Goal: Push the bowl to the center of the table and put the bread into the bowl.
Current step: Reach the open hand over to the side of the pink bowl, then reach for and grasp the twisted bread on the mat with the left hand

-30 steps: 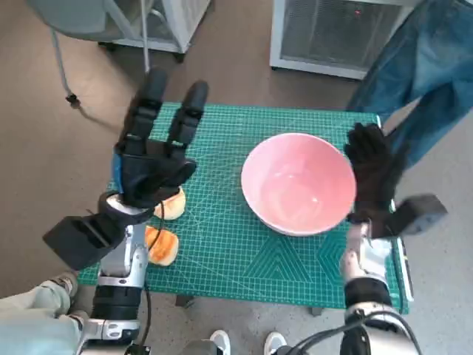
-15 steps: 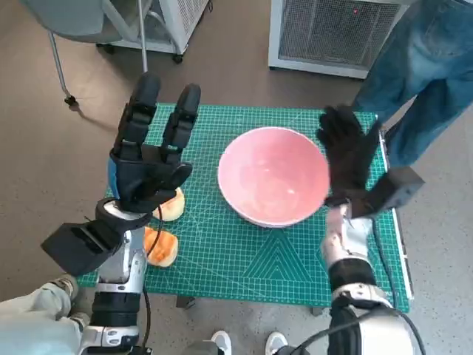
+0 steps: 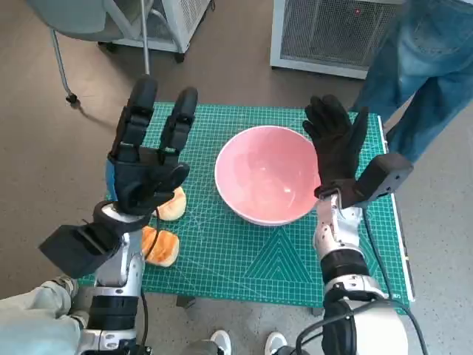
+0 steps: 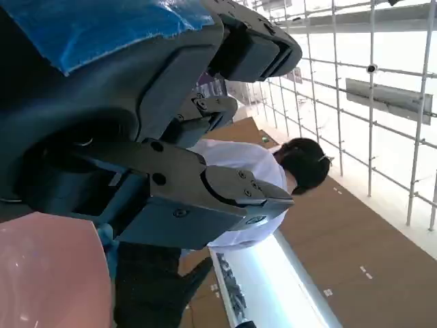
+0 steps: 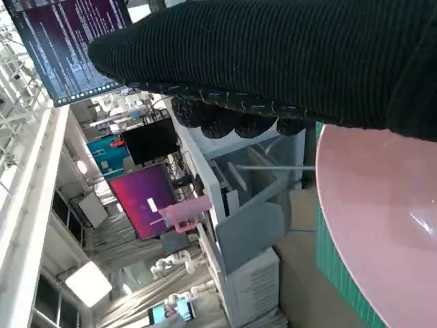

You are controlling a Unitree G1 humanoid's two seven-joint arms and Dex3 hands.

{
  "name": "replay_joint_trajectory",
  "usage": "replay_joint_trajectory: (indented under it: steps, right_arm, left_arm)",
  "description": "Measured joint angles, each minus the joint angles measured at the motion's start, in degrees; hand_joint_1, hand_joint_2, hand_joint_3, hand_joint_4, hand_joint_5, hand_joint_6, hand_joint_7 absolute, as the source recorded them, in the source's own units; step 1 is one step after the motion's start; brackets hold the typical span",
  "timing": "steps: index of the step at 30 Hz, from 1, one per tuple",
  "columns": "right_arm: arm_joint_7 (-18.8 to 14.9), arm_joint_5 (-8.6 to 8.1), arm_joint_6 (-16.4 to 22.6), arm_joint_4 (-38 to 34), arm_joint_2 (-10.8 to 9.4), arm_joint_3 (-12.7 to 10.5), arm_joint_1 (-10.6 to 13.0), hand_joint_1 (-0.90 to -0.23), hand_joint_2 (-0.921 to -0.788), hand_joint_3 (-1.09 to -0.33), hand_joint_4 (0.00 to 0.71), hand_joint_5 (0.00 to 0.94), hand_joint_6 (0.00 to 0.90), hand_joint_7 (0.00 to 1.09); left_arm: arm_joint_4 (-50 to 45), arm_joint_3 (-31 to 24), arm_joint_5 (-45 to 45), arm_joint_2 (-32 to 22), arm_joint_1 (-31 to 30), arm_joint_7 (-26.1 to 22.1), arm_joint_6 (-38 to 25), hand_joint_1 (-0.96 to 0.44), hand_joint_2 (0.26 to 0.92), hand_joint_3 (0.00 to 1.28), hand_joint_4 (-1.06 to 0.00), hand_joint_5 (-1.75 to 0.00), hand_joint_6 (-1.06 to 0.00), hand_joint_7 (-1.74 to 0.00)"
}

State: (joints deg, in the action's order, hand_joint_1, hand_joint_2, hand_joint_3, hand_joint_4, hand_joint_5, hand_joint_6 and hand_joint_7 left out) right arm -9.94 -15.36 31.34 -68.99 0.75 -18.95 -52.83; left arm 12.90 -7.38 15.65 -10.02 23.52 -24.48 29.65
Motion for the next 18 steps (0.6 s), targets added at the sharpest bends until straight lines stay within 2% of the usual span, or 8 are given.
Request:
replay_joint_trajectory:
  steps: [2,6,12,15,18]
  right_arm:
    - [0.61,0.77,1.09,1.06,0.56,0.57,0.27,-0.537,-0.921,-0.776,0.219,0.001,0.109,0.41]
    - [2.28,4.29,5.35,5.59,1.73,2.52,1.75,-0.548,-0.921,-0.777,0.223,0.003,0.112,0.42]
    - [2.91,8.76,10.91,17.34,3.24,5.96,5.99,-0.578,-0.921,-0.775,0.235,0.004,0.076,0.50]
    - [2.40,8.91,11.47,25.14,3.74,7.26,8.66,-0.583,-0.921,-0.781,0.236,0.003,0.028,0.59]
    - [1.49,8.73,11.24,32.53,3.86,8.56,10.92,-0.584,-0.921,-0.783,0.239,0.004,0.009,0.64]
  left_arm:
    - [0.00,-0.09,-0.02,-0.46,0.00,0.00,0.00,-0.02,0.921,0.18,-0.25,0.00,-0.35,0.00]
    - [-0.11,-0.61,-0.02,-2.04,0.00,-0.26,-0.01,-0.03,0.921,0.18,-0.25,0.00,-0.35,0.00]
    - [-0.16,-1.99,-0.19,-6.49,0.37,-1.67,-0.03,-0.02,0.921,0.19,-0.25,0.00,-0.33,0.00]
    - [0.13,-2.64,-1.68,-10.09,0.91,-2.85,0.56,-0.01,0.921,0.20,-0.24,0.00,-0.32,0.00]
    - [0.70,-2.96,-3.27,-14.31,1.45,-4.55,1.45,-0.01,0.921,0.21,-0.23,0.00,-0.31,0.00]
